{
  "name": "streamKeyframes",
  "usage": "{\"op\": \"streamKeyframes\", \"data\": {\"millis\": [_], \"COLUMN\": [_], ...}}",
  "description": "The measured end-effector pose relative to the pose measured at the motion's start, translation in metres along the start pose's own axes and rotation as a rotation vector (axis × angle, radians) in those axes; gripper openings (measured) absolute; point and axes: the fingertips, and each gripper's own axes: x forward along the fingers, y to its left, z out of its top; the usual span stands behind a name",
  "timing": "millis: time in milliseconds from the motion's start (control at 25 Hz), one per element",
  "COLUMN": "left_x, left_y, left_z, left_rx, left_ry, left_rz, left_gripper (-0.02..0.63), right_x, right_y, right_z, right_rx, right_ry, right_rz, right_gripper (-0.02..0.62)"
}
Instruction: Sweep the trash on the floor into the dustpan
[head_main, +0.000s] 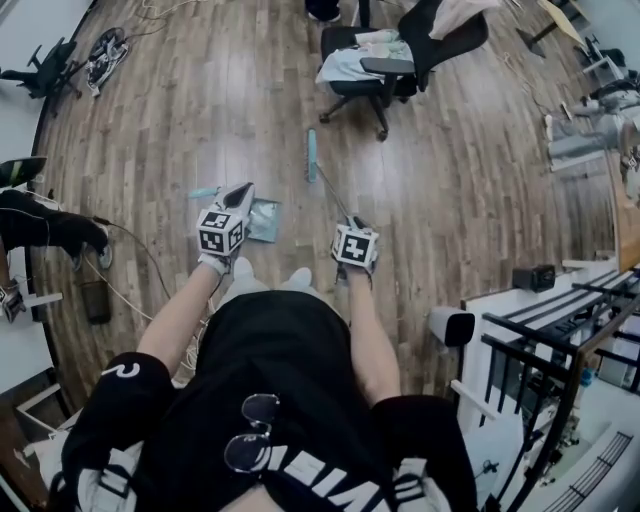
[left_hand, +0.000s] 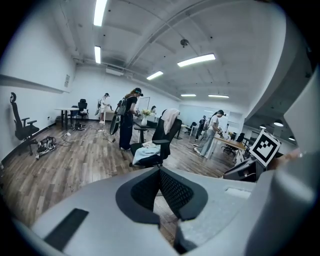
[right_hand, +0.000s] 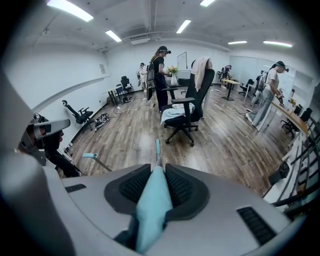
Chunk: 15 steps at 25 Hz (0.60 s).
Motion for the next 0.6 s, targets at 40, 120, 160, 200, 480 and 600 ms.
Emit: {"op": "streamKeyframes", "data": {"millis": [40,120,160,200,480,600], "left_x": [0.0016,0.0047,0.0057,0.0064,0.0074,0.0077], "left_y": [-0.0005,-0.0028,-0.0044,-0.0059,-0.0074,-0.0061], "left_z": [0.0013,0.0024,0.0025,0.0025,0.0026,0.0028], "left_rx": [0.0,0.0,-0.001,-0.001,-0.001,-0.002], "left_ry": [0.0,0.002,0.004,0.004,0.003,0.004], "left_rz": [-0.003,-0.008,-0.011,-0.012,-0.012,-0.01], "left_gripper": [-0.002,-0.002,-0.002,-0.002,-0.002,-0.002], "right_x": [0.0007,0.0012,0.0008,0.0003,-0.0006,-0.001], "right_y": [-0.0001,-0.0011,-0.0018,-0.0024,-0.0033,-0.0044], "right_z": [0.002,0.0037,0.0033,0.0031,0.0068,0.0081], "right_rx": [0.004,0.005,0.004,0.002,-0.021,-0.027], "right_ry": [-0.003,-0.002,0.001,0.002,-0.015,-0.018], "right_rz": [0.007,0.015,0.017,0.018,0.011,0.004], "right_gripper": [0.084,0.084,0.084,0.084,0.084,0.084]}}
